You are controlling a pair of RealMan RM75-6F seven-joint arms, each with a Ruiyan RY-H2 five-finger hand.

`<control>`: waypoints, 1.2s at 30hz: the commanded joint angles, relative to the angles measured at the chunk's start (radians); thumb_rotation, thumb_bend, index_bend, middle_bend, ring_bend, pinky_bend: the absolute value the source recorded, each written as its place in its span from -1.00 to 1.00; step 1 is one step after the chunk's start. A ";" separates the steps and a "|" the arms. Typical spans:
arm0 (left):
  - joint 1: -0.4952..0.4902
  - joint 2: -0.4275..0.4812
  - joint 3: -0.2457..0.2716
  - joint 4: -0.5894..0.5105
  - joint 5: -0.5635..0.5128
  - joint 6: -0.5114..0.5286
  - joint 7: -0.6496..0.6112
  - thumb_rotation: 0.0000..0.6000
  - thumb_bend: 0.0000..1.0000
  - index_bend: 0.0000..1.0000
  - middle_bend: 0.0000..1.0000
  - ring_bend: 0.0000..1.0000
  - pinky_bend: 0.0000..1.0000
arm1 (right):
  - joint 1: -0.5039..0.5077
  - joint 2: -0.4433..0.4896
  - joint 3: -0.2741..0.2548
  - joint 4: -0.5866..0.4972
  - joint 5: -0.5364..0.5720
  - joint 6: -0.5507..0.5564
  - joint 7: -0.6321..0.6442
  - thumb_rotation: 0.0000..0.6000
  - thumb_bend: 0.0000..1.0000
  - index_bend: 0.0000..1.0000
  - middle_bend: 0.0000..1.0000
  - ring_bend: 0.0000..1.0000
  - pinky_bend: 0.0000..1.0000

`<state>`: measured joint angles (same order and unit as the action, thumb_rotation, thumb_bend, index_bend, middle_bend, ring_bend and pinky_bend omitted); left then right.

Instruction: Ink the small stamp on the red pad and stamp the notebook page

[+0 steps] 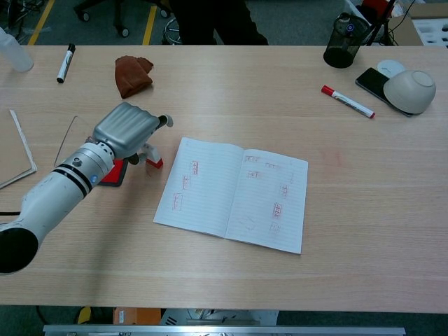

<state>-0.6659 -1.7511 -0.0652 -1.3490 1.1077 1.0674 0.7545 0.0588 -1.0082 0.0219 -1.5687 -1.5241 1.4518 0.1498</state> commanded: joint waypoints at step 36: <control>0.006 -0.027 -0.003 -0.001 -0.019 0.016 0.048 1.00 -0.55 -0.01 0.93 0.95 1.00 | -0.002 0.008 -0.001 0.000 -0.003 -0.005 0.007 1.00 -0.39 -0.77 -0.63 -0.82 -0.70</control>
<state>-0.6598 -1.7782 -0.0682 -1.3506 1.0886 1.0830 0.8021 0.0571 -1.0001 0.0206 -1.5683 -1.5273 1.4471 0.1568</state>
